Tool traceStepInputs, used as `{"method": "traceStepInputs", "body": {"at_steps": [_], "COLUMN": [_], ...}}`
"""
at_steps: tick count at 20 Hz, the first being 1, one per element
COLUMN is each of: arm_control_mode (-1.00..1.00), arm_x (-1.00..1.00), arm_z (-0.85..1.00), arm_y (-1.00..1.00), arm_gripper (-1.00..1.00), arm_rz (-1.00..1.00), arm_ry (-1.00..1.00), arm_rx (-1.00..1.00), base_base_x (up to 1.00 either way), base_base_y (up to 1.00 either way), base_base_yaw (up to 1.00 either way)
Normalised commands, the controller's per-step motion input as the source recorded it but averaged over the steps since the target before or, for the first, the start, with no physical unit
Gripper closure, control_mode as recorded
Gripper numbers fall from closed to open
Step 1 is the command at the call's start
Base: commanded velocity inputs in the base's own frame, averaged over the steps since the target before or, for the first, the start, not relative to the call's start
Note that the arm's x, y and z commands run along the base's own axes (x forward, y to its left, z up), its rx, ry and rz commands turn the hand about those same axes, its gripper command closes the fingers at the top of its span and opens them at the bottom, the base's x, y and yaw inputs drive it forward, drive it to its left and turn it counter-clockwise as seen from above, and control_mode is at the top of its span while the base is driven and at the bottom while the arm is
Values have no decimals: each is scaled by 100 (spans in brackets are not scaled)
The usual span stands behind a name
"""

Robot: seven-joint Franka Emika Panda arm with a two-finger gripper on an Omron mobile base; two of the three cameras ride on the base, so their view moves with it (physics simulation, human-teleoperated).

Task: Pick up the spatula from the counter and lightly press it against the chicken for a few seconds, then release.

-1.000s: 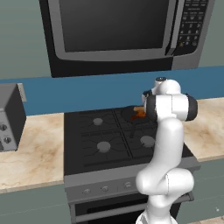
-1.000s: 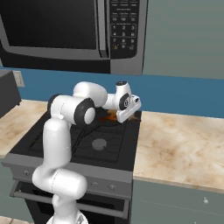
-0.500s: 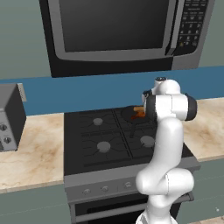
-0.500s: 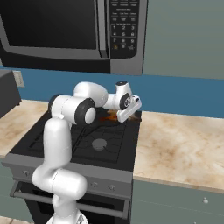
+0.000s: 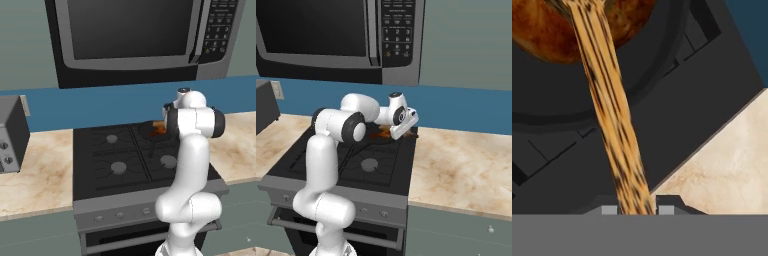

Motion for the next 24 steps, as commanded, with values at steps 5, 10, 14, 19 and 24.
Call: {"method": "traceStepInputs", "body": {"at_steps": [5, 10, 14, 19, 24], "arm_control_mode": [-100, -100, -100, -100, -100], "arm_x": [-20, -31, -34, -43, -65], "arm_z": [0, 15, 27, 28, 16], "arm_y": [-14, -13, -13, -14, -6], "arm_gripper": [100, 100, 100, 100, 100], "arm_rz": [0, 0, 0, 0, 1], "arm_ry": [-10, -16, -19, -19, -21], "arm_rx": [0, 0, 0, 1, 2], "base_base_x": [0, 0, 0, 0, 0], "base_base_y": [0, 0, 0, 0, 0], "base_base_yaw": [0, 0, 0, 0, 0]}}
